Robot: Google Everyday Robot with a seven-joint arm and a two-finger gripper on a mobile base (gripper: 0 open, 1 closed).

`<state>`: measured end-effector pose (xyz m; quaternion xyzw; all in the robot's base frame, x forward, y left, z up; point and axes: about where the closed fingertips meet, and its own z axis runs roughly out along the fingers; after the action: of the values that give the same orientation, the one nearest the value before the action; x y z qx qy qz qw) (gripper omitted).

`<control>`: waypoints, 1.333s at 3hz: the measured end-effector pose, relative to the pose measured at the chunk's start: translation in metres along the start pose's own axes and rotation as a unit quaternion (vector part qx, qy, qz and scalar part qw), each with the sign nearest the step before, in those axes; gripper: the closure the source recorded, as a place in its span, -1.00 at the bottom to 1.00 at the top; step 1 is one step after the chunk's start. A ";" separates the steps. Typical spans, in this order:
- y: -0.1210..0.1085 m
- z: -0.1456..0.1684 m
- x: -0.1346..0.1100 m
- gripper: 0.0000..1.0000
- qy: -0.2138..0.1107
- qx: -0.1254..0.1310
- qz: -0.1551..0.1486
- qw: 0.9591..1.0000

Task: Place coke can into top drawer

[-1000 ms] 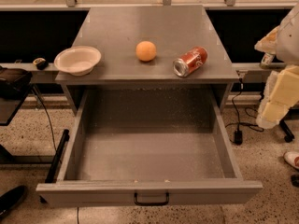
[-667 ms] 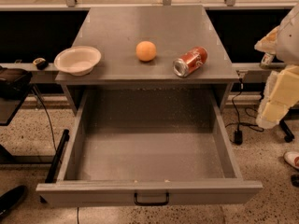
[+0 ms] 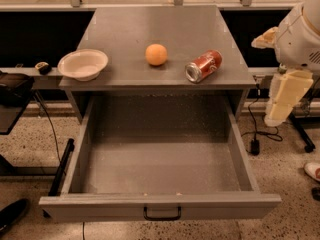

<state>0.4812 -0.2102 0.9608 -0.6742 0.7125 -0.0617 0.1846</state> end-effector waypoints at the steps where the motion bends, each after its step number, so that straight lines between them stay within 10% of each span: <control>1: -0.041 0.029 0.007 -1.00 0.028 0.010 -0.090 0.995; 4: -0.124 0.101 -0.002 -1.00 0.044 -0.017 -0.310 0.950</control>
Offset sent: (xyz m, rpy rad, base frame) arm 0.1524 -0.0177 -0.0425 -0.3377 -0.0867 0.5120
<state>0.6323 -0.2021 0.9095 -0.8613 0.4769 -0.1334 0.1135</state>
